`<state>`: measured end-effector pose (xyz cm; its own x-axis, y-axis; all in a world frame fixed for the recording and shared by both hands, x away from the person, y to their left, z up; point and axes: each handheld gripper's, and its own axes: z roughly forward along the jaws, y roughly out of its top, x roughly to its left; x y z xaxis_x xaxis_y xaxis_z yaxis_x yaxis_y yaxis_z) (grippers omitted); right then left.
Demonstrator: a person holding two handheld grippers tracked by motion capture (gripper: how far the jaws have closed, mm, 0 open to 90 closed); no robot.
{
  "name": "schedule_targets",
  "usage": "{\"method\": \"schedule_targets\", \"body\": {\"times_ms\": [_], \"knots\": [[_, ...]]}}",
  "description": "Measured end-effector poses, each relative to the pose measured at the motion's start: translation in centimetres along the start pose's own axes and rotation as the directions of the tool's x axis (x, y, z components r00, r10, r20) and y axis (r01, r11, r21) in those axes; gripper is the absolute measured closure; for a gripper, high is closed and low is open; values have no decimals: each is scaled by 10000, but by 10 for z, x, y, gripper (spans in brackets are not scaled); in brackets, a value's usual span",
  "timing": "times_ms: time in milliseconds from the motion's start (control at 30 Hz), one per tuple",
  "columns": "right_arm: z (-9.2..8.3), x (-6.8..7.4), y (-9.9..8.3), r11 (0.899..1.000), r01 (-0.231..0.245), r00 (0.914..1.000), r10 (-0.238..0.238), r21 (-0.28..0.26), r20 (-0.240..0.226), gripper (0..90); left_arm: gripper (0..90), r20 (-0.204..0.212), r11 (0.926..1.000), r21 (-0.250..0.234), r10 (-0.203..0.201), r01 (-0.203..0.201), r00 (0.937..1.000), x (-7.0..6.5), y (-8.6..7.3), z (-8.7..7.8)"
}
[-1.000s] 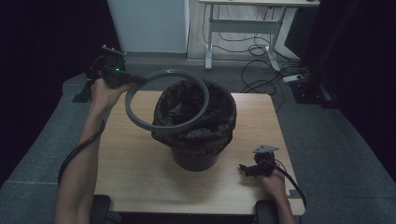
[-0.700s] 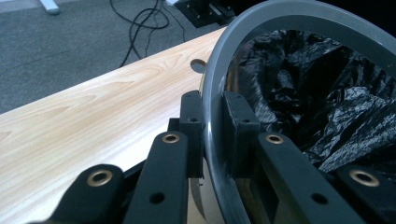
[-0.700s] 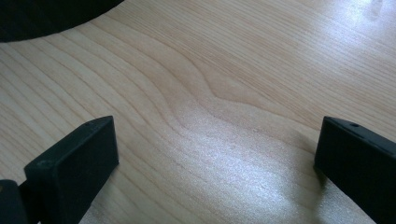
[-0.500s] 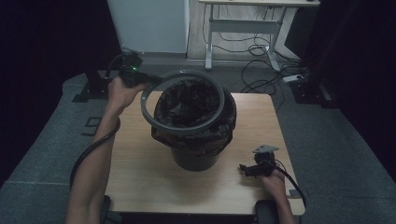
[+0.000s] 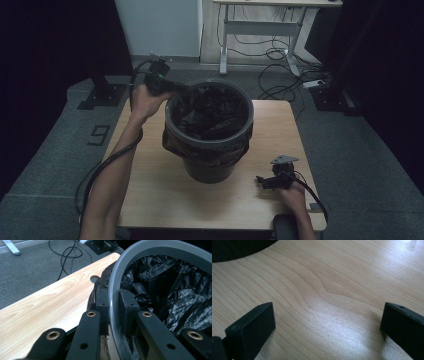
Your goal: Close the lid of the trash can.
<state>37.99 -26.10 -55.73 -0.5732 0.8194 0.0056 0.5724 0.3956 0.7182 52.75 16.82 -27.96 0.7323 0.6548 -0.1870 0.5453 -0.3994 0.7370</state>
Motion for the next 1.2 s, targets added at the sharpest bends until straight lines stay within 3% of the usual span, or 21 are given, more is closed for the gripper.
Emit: {"method": "schedule_targets", "body": {"times_ms": [133, 467, 767, 867, 1000, 1200], "knots": [[0, 0, 0, 10000, 2, 10000, -2, -4, -1, 0, 786, -425, 9994, 176, 319, -312, 9986, -2, 1, 3], [0, 0, 0, 10000, 9, 10000, -9, 14, -2, 0, 776, -871, 9930, 512, 1106, -1064, 9900, -7, -5, 8], [0, 0, 0, 10000, 21, 10000, -21, 14, -12, 0, 774, -974, 9894, 460, 1413, -1374, 9852, -9, -7, 9], [-1, 1, 0, 9997, 229, 9996, -229, 1, -172, 0, 773, -972, 9880, 473, 1510, -1469, 9837, -9, -7, 9], [-3, 2, 1, 9990, 438, 9986, -439, -27, -289, 0, 760, -925, 9791, 421, 2023, -1992, 9749, -8, -9, 9], [-10, 4, 11, 9986, 525, 9969, -530, -95, -589, 0, 738, -630, 9779, 258, 2086, -2073, 9760, -4, -11, 10]]}}
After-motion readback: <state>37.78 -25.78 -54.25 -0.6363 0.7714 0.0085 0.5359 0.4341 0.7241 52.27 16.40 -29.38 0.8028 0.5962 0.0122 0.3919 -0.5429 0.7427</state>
